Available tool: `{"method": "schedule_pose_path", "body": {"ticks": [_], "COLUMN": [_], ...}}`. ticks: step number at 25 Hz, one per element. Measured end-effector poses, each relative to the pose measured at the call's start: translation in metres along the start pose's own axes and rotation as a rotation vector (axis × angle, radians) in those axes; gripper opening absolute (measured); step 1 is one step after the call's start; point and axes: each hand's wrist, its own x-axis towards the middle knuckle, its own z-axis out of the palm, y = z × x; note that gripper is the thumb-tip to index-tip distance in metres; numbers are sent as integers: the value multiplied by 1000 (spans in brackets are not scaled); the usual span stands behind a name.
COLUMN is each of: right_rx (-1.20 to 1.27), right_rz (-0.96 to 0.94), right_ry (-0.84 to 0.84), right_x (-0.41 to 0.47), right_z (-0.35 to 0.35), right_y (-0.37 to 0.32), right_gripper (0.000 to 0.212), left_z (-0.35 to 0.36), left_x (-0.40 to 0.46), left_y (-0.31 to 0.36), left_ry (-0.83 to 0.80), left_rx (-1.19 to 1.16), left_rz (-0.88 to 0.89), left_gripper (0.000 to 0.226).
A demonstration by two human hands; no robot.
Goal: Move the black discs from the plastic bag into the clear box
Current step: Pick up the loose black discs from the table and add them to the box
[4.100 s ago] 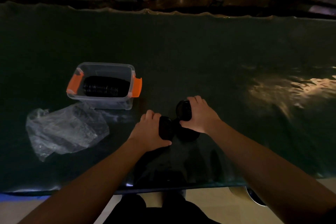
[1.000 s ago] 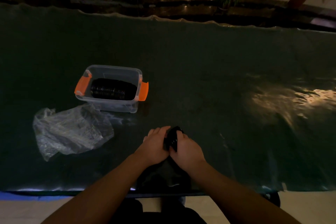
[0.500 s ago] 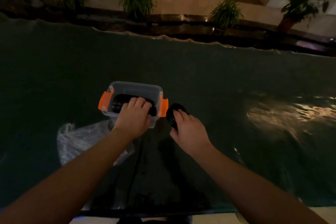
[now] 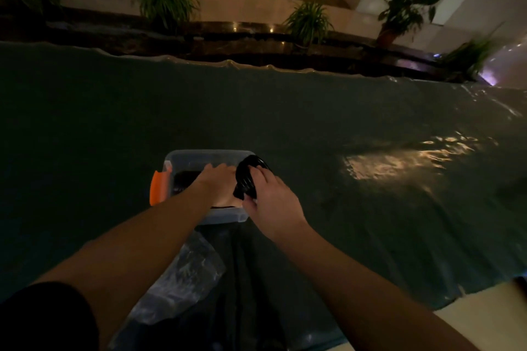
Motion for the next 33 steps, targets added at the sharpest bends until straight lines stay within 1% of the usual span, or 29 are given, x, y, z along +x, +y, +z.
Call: {"method": "schedule_pose_path", "body": {"ticks": [3, 6, 9, 12, 13, 16, 18, 19, 21, 26, 27, 29, 31, 33], "right_rx": [202, 395, 434, 446, 447, 428, 459, 466, 458, 394, 397, 395, 370, 343], "right_rz": [166, 347, 451, 552, 575, 644, 689, 705, 705, 665, 674, 711, 731, 713], "right_ry": [-8, 23, 18, -6, -13, -5, -8, -19, -34, -102, -122, -161, -246, -338], "right_x": [10, 25, 37, 48, 53, 60, 62, 62, 63, 65, 69, 77, 82, 84], "right_z": [15, 22, 29, 36, 38, 42, 42, 40, 38, 43, 45, 48, 51, 57], "right_y": [-12, -18, -22, -27, -29, -30, -29, -29, -30, -28, -27, -25, -27, -28], "right_gripper": [49, 46, 43, 52, 49, 33, 30, 34, 49, 74, 78, 79, 86, 93], "left_z": [13, 17, 17, 15, 16, 17, 16, 14, 12, 13, 13, 10, 9, 10], "left_x": [6, 1, -4, -7, -8, -8, -6, -6, -6, -9, -9, -9, -10, -13], "left_y": [-9, -13, -12, -12, -12, -13, -14, -14, -14, -5, -3, -4, -10, -18], "left_ry": [62, 84, 101, 121, 115, 85, 79, 70, 51, 78, 73, 62, 57, 70], "left_rx": [28, -7, -18, -64, -43, 33, 21, 10, -1, -69, -70, -77, -112, -170], "left_rz": [-28, -31, -23, -61, -68, -72, -76, -72, -73, -164, -180, -189, -155, -109], "left_gripper": [56, 52, 58, 60, 61, 69, 68, 66, 65, 61, 60, 56, 55, 59]}}
